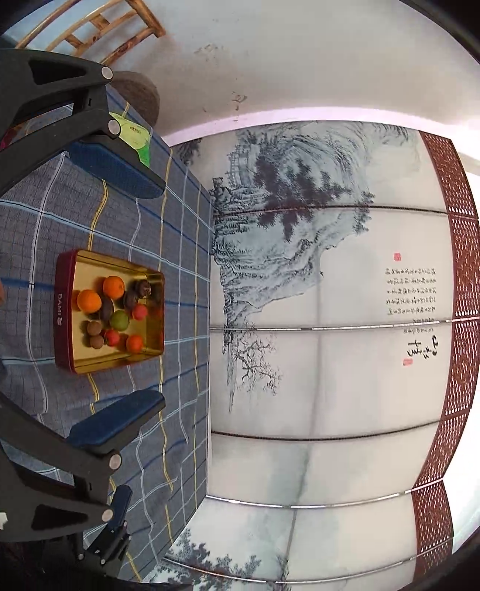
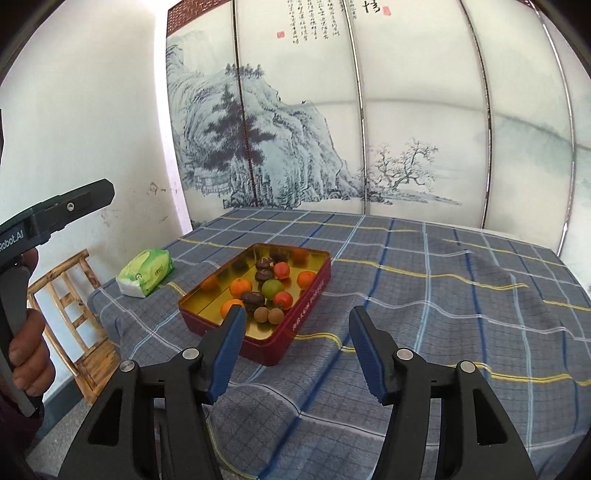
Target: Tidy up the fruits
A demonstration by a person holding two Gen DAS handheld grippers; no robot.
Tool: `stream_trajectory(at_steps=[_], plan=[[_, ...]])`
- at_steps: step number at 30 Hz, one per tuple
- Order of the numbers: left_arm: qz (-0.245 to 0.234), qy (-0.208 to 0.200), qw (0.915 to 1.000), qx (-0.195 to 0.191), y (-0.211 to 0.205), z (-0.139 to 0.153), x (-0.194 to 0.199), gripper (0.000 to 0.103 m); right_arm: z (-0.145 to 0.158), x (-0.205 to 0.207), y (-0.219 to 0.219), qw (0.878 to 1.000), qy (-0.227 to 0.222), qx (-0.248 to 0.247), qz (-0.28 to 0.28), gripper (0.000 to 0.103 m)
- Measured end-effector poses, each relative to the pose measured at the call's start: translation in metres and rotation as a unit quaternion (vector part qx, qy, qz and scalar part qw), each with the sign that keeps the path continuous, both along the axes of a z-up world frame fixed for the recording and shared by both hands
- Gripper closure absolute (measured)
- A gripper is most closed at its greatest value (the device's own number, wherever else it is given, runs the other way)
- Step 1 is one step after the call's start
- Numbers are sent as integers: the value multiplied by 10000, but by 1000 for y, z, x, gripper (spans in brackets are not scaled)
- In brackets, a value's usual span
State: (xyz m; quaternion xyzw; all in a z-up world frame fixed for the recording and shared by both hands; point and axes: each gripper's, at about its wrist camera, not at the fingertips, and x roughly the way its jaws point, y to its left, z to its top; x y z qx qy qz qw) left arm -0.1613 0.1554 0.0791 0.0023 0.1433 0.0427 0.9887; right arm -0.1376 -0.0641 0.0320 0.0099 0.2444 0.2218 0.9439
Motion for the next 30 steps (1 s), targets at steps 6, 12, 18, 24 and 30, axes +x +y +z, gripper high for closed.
stream_trajectory(at_steps=[6,12,18,24,30], plan=[[-251,244,9993,-119,-8,-2,3,0,0,-4,-7,10000,-10,38,-27,42],[-279,549,9981,-54,-13,-16,15,0,-3,-4,-6,9999,85,-62,7,42],[-174,755,9969,-104,-11,-29,28,0,3,-8,-8,9999,15,-123,-8,40],[-46,954,9954,-80,-8,-41,38,0,4,-8,-12,9999,5,-90,-42,39],[48,980,9952,-27,-7,-44,41,0,7,-10,-9,9999,-70,-81,8,37]])
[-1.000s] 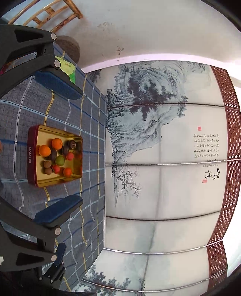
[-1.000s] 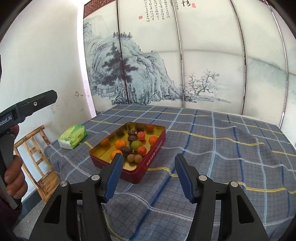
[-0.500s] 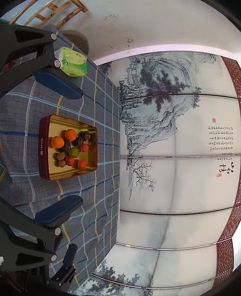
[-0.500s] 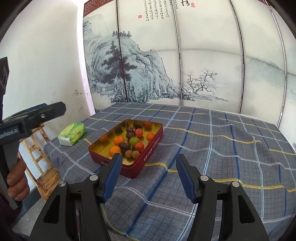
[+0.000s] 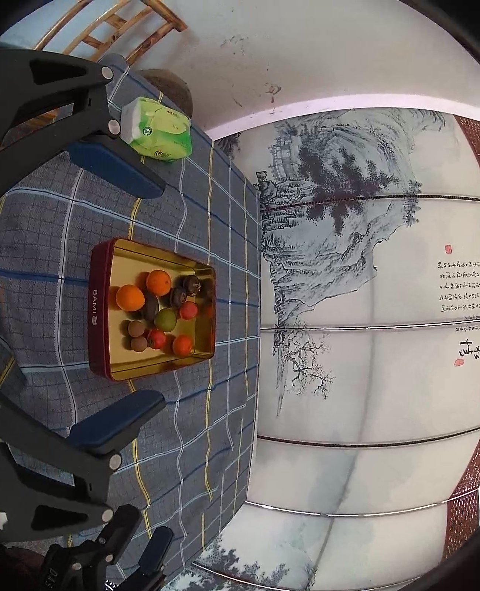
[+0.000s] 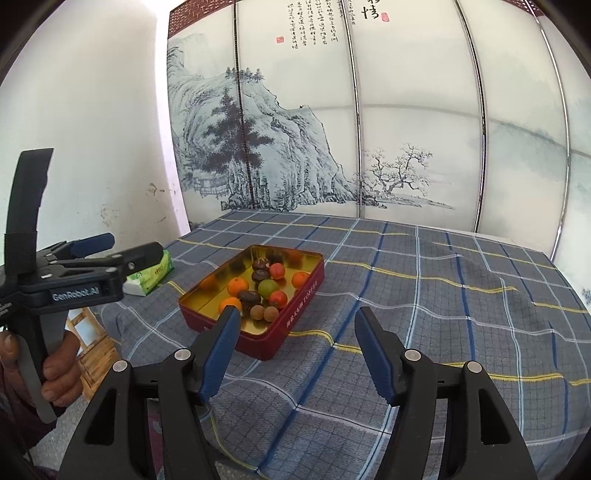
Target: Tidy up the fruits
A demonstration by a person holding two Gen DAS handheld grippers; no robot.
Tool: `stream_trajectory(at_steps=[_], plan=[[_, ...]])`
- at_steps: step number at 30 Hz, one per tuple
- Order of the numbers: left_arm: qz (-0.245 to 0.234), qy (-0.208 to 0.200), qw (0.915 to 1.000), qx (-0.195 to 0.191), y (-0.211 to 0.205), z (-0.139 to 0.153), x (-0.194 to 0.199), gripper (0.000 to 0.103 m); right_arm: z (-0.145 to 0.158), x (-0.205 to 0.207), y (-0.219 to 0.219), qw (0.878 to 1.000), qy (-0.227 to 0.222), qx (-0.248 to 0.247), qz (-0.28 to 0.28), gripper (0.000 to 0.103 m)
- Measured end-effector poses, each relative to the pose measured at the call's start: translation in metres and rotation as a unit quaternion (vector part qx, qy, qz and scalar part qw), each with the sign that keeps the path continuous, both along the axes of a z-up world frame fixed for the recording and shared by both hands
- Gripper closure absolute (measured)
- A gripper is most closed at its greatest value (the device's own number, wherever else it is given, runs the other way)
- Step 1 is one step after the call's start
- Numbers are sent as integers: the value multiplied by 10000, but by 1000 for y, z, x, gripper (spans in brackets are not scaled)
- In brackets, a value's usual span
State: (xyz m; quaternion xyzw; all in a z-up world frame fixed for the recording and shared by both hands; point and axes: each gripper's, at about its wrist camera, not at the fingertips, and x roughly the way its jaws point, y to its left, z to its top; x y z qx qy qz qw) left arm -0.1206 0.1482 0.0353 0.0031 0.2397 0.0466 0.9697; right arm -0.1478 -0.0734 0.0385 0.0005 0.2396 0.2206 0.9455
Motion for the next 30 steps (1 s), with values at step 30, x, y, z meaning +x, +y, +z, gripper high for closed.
stream_trajectory(at_steps=[30], plan=[[34,-65,9998,178,-8,4,-1,0,18,-13,8,9990,-439,-94,-4,30]])
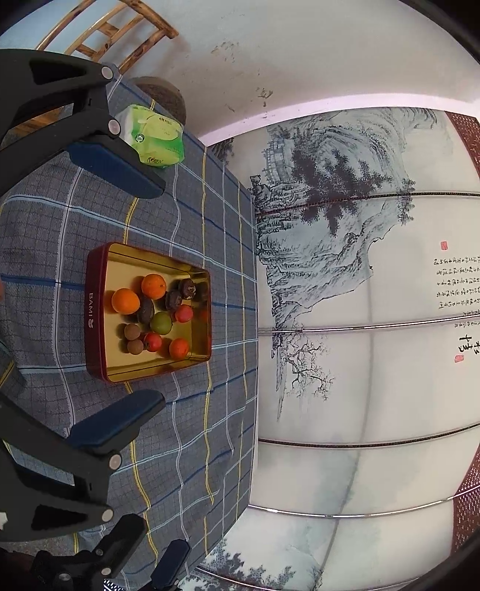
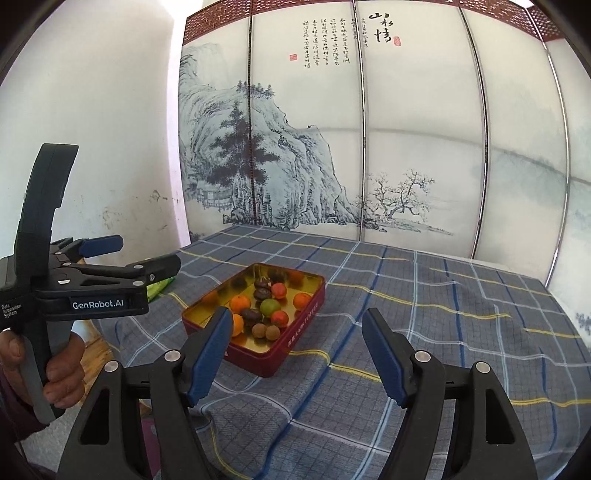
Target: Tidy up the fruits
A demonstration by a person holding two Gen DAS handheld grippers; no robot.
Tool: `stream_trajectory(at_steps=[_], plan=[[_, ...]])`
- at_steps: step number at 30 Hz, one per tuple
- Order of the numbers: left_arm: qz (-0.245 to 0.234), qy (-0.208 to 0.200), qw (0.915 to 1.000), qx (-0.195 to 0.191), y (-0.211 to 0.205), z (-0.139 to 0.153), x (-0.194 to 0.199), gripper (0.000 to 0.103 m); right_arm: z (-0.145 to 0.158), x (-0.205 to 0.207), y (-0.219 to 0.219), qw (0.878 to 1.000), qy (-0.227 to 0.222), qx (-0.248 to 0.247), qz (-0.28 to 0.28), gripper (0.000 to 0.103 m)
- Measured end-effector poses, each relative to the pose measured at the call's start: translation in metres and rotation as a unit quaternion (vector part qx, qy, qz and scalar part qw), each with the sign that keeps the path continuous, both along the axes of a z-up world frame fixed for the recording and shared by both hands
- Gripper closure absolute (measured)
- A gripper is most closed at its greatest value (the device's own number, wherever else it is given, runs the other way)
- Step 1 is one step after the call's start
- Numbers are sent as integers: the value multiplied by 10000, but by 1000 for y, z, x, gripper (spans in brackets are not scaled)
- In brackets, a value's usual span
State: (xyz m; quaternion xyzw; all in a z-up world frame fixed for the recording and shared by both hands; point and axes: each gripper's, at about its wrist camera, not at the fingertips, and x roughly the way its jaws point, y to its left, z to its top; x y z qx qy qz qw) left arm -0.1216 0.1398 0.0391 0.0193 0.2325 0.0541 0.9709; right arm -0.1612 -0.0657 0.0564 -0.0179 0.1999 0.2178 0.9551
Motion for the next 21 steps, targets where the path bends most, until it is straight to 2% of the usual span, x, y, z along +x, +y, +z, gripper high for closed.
stream_trajectory(at_steps=[6,13,21], plan=[[-72,-78,9999,110,-4,3,-3,0,2,1,0,10000,-18,15,-47,28],[-70,-97,9999,-14,4,1,0,0,-2,0,5,9999,-47,-48,-125,27],[-27,73,9999,-128,2,-7,27,0,-5,4,5,9988,-157,-100,-451,26]])
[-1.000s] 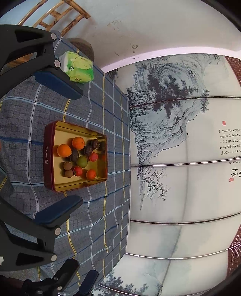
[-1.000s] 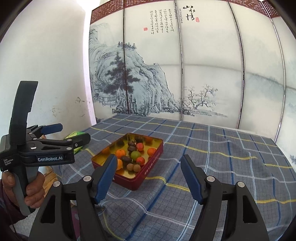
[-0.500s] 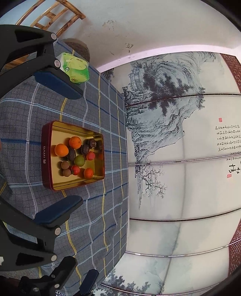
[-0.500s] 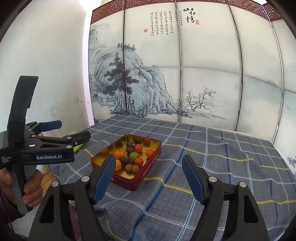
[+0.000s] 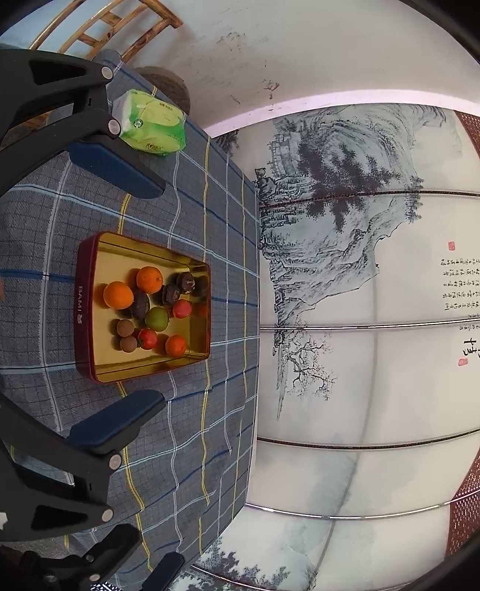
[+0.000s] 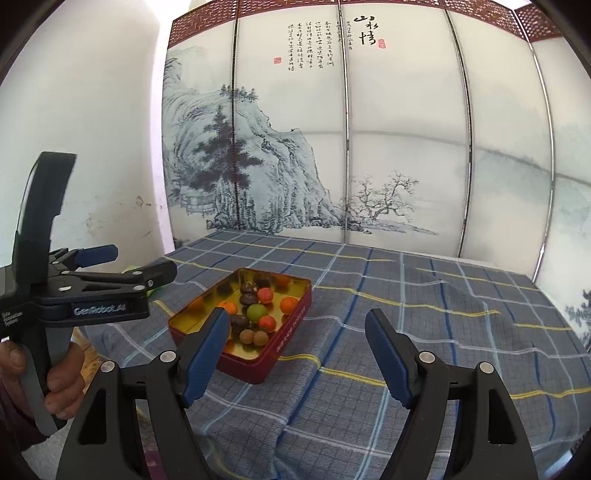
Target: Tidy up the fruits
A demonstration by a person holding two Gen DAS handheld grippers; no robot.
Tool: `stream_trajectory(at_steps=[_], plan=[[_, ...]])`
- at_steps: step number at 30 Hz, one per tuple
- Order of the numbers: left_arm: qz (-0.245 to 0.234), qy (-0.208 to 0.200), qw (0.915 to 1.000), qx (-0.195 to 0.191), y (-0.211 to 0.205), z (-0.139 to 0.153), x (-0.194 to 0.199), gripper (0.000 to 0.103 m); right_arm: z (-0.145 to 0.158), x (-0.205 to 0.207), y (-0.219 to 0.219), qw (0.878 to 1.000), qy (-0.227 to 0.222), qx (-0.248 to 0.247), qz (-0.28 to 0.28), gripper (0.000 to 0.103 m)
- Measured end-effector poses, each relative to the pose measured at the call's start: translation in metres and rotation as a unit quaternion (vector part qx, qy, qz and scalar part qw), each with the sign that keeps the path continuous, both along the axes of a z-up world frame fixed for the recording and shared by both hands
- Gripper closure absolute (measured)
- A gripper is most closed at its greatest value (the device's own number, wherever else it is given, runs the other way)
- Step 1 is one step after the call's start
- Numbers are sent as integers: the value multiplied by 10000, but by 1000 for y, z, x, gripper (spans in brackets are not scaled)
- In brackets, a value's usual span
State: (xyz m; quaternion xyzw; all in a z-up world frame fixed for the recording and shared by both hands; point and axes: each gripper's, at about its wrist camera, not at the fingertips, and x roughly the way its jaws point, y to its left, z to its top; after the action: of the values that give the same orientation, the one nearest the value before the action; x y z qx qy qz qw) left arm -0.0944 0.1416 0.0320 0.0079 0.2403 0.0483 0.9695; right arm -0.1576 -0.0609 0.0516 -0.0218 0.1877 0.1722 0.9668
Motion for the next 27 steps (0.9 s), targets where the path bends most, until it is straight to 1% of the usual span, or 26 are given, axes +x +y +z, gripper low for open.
stream_trajectory(at_steps=[3,5,9,13,21,27], plan=[[52,20,10000,54,-3,-4,14,0,-1,7,2,9998,-117,-137,-44,24],[50,99,9999,54,-5,-7,23,0,-1,15,2,9998,-157,-74,-61,23],[59,203,9997,106,-5,-16,37,0,-5,31,4,9999,-73,60,-65,23],[114,301,9994,145,-2,-23,51,0,-13,43,12,10000,21,10,-11,23],[222,403,9989,65,12,-31,66,0,-20,59,24,9999,45,33,145,23],[290,428,9987,33,18,-34,69,0,-20,64,35,9997,3,-5,241,22]])
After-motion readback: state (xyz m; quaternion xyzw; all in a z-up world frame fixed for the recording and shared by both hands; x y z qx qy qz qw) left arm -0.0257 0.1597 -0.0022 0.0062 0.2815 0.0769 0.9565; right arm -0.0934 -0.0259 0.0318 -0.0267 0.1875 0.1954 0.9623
